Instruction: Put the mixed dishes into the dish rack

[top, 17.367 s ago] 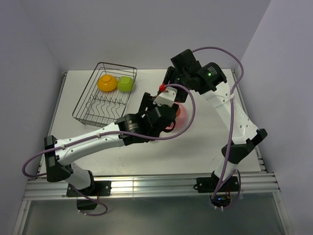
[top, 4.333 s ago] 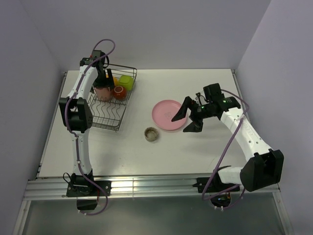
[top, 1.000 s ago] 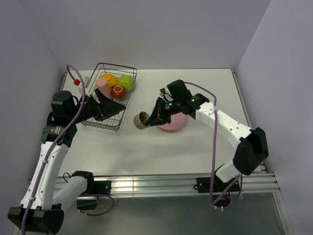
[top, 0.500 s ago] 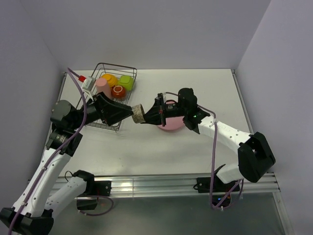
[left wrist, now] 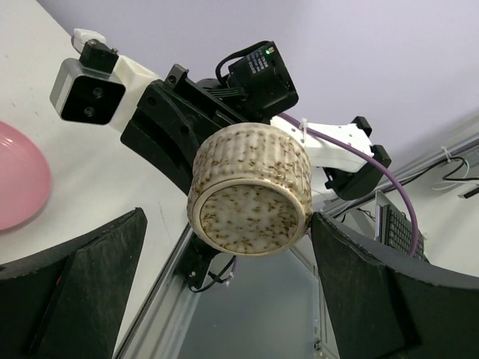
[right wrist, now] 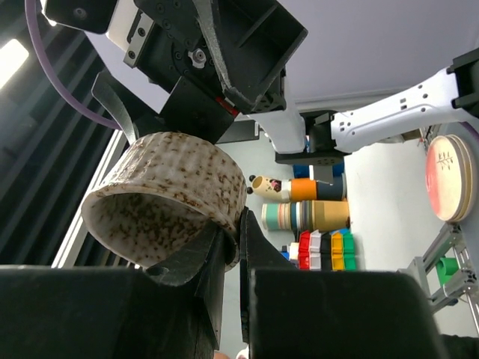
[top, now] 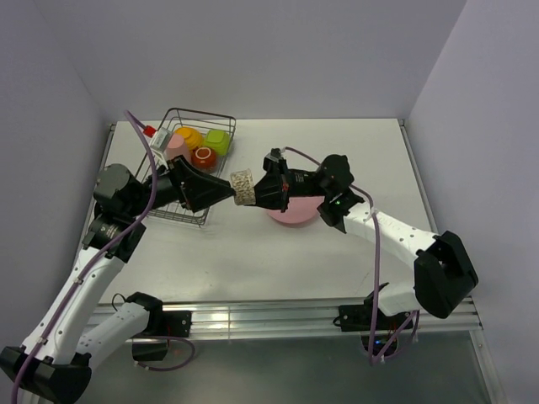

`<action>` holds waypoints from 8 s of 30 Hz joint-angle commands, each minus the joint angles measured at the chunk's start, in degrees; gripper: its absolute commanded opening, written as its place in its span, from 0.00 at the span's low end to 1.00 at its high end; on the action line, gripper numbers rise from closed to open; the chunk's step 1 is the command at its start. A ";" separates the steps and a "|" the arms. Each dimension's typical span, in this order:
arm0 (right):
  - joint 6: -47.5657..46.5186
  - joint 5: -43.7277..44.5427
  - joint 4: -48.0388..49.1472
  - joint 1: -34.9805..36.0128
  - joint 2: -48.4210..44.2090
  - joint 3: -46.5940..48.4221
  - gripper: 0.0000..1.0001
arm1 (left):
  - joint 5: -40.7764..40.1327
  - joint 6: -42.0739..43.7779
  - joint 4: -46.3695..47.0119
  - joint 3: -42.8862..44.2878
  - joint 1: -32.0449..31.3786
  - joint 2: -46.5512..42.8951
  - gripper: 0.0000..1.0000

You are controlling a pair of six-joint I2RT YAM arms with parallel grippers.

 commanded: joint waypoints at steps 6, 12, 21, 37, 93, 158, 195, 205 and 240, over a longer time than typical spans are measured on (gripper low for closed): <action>13.00 -0.08 14.62 2.55 2.27 2.51 0.00 | 0.12 -1.47 6.19 0.81 -0.93 1.94 0.98; 17.75 0.27 22.01 2.64 6.05 2.86 0.00 | 0.13 -2.71 7.95 0.72 -2.43 2.47 0.98; 19.95 1.23 26.59 2.64 8.69 1.10 0.00 | 0.13 -1.66 5.50 0.81 -2.69 1.86 0.92; 11.69 0.53 16.31 2.56 7.98 3.21 0.00 | 0.91 -0.16 1.63 3.09 -2.78 4.23 0.56; -13.71 3.52 -16.39 1.68 0.69 10.33 0.00 | -1.80 6.26 -8.74 5.82 -2.69 2.12 0.96; -57.31 17.84 -83.27 -18.01 -7.22 17.27 0.83 | -42.40 -2.78 -50.84 22.69 14.88 19.16 0.00; -63.63 16.62 -84.06 -25.48 -12.67 8.75 0.83 | -60.87 -17.83 -63.06 30.96 19.37 49.05 0.00; -64.25 16.70 -84.59 -26.80 -12.50 8.22 0.83 | -59.20 -18.27 -61.48 26.75 20.07 49.93 0.00; -67.50 17.49 -85.38 -28.29 -11.26 6.02 0.83 | -58.59 -18.27 -61.48 21.29 20.77 47.03 0.96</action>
